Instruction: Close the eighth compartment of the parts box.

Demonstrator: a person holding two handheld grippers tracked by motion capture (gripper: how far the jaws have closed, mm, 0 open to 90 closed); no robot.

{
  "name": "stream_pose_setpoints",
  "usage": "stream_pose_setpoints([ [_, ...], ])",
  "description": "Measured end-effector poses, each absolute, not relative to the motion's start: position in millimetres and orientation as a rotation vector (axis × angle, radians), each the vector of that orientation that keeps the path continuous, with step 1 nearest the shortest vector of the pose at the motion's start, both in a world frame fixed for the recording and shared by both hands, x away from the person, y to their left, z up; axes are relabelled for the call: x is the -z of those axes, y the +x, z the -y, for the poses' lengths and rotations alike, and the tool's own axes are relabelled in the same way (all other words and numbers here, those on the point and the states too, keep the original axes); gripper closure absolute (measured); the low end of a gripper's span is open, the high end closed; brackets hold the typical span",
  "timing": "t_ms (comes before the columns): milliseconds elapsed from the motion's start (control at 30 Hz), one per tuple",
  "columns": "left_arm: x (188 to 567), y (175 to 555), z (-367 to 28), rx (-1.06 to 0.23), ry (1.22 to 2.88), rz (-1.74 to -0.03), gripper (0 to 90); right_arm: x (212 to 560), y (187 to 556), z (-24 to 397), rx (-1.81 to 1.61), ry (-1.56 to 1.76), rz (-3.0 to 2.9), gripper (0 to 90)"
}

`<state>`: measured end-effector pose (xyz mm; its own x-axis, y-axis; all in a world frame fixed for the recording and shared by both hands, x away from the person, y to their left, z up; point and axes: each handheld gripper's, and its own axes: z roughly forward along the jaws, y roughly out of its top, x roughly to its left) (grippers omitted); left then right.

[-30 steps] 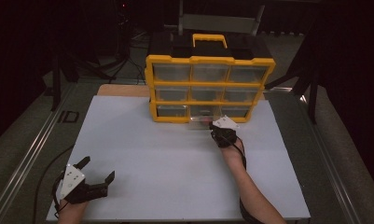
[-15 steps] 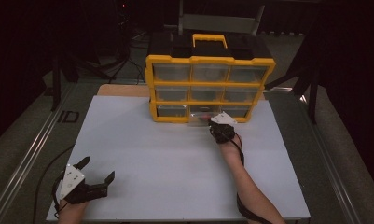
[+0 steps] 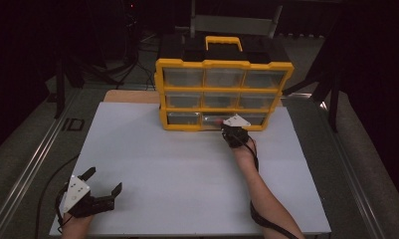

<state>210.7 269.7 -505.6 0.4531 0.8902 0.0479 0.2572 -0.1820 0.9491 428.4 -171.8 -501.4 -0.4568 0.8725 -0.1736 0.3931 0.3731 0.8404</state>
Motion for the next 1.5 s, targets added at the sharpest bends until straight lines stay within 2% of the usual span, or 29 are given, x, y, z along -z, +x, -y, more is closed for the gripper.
stream_pose_setpoints([
  [933,506.3,210.5,-270.7,-0.781,1.701,-0.997,0.4,502.7,446.0,161.9,-0.898,1.072,-1.997,90.0],
  [1367,506.7,210.7,-270.0,-0.773,1.707,-0.993,0.5,502.2,440.8,157.0,-0.948,1.257,-2.025,89.9],
  [1433,506.6,210.5,-269.5,-0.774,1.709,-0.990,0.4,502.9,439.6,158.1,-0.971,1.289,-2.025,88.4],
  [1500,506.4,210.6,-269.6,-0.776,1.710,-0.989,0.4,502.9,437.9,159.3,-0.993,1.305,-2.026,82.2],
])
